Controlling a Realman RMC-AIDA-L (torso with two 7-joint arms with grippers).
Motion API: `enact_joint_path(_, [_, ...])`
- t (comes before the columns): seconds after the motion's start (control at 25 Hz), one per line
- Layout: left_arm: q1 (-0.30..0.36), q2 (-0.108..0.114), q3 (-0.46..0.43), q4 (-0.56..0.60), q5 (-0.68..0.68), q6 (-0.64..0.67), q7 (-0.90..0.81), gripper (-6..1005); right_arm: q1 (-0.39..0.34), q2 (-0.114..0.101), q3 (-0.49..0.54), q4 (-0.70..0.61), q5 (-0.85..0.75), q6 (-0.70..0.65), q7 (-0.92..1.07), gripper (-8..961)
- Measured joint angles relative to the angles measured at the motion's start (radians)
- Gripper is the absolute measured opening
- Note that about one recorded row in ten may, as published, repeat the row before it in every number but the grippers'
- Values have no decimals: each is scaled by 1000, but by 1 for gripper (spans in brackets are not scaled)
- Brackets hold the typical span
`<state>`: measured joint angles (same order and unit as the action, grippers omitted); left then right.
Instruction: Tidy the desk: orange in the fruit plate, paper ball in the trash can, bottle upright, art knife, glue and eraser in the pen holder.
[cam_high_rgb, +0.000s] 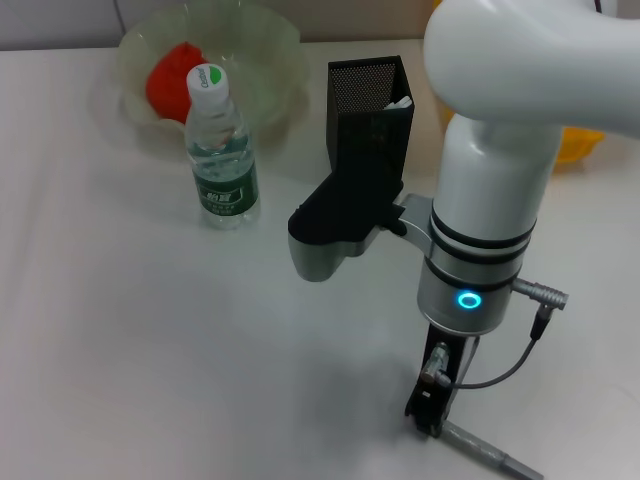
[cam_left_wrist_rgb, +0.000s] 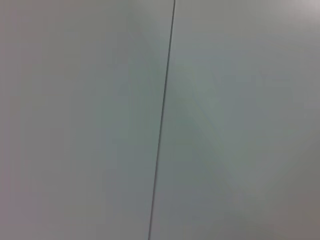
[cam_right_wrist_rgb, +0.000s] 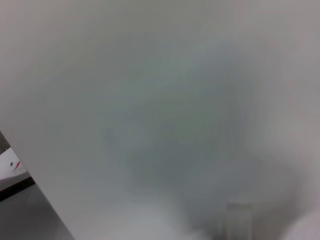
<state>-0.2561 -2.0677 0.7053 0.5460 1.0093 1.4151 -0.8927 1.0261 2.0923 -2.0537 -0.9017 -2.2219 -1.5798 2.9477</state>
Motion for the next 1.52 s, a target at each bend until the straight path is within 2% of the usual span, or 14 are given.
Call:
enact_joint_path(0.24, [1,0,-13,0,0,13,0,513,-25,-2,20,-1,-7,-14,-19,147])
enact_joint_path(0.44, [-1,0,-23,0,0,16,0,513,-109,-10,192,-76,-49,-84,-86,146])
enact_joint_path(0.64, [-7,1,-31,0,0,16,10,513,-236,-12,517,-227,-134,-191,-198,145])
enact_joint_path(0.72, [-9,1,-36,0,0,16,12,513,-276,-12,691,-251,-126,-229,-289,144])
enact_joint_path(0.76, [-10,1,-38,0,0,15,12,513,-304,-13,875,-237,-93,-260,-397,144])
enact_joint_path(0.8, [-11,1,-39,0,0,13,12,513,-304,-13,875,-237,-93,-260,-397,144])
enact_joint_path(0.88, [-14,2,-45,0,0,10,12,513,-328,-34,1155,-109,21,-276,-588,143])
enact_joint_path(0.92, [-16,2,-51,0,0,8,12,513,-328,-34,1155,-109,21,-276,-588,143])
enact_joint_path(1.08, [-28,3,-64,0,0,3,15,513,-358,-75,1421,197,310,-202,-937,142])
enact_joint_path(1.2, [-28,3,-64,0,0,3,15,513,-376,-70,1452,259,407,-142,-1061,141])
enact_joint_path(1.24, [-32,3,-64,0,0,2,18,513,-385,-61,1456,270,443,-116,-1104,141])
enact_joint_path(1.28, [-42,1,-65,-3,0,-1,35,513,-398,-31,1456,273,512,-54,-1206,141])
enact_joint_path(1.4, [-49,1,-66,-10,0,-1,44,514,-401,-9,1444,289,566,14,-1314,141])
enact_joint_path(1.52, [-54,1,-67,-27,0,0,49,514,-374,-6,1393,358,603,130,-1418,140])
